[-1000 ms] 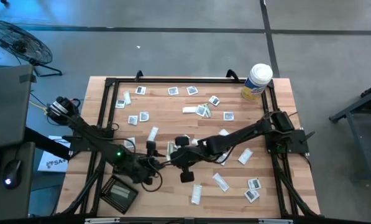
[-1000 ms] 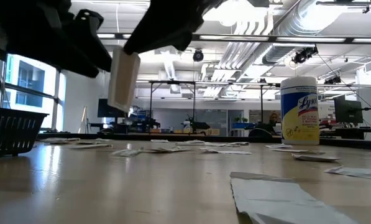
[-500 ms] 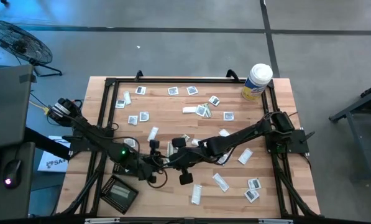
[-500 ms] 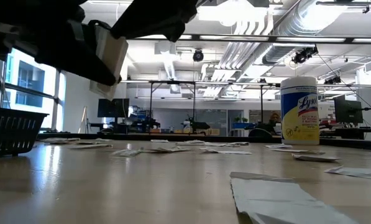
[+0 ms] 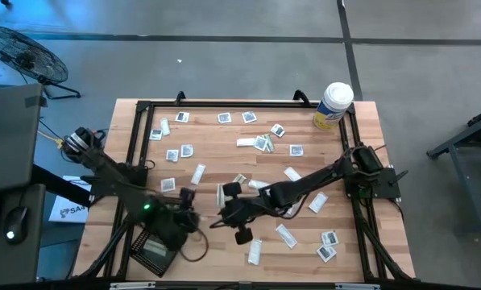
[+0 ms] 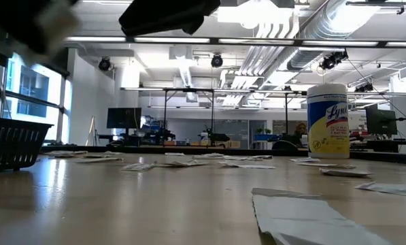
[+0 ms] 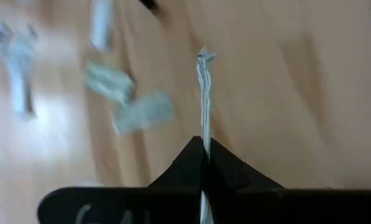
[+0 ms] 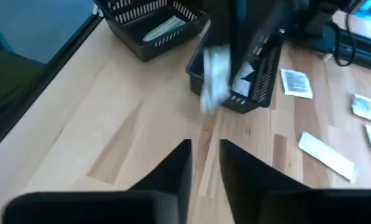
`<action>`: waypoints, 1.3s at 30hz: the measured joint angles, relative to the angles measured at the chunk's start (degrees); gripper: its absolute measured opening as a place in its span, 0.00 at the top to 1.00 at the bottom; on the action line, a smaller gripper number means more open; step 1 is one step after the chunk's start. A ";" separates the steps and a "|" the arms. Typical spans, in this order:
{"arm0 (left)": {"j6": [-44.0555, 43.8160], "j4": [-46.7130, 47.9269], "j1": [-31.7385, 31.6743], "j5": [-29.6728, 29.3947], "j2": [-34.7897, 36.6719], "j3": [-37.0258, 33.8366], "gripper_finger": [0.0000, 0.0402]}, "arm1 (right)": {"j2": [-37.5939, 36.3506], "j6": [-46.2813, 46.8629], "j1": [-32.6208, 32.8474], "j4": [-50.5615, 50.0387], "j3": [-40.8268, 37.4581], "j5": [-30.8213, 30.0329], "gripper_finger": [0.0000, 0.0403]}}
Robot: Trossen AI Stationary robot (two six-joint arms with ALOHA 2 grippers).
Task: Pick & Place First Aid Supplies
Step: Put the bandage into the bottom black bin
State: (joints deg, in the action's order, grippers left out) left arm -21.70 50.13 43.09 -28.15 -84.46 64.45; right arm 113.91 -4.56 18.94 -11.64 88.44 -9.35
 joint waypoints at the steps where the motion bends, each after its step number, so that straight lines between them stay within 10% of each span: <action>1: -3.37 3.72 1.26 2.07 0.03 1.48 0.99 | 0.00 0.00 0.18 0.00 0.00 -0.93 0.76; 11: -17.34 11.13 16.57 24.88 0.01 -0.73 1.00 | -0.02 1.51 -0.59 0.86 0.00 -3.69 0.61; 39: -28.33 -3.45 21.04 15.31 -0.08 -12.31 0.94 | 0.20 1.97 -2.22 6.23 -3.16 -1.61 0.61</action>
State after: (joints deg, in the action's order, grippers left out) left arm -50.03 46.68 64.14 -12.83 -84.53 52.14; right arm 114.10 -2.59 16.72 -5.41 85.29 -10.96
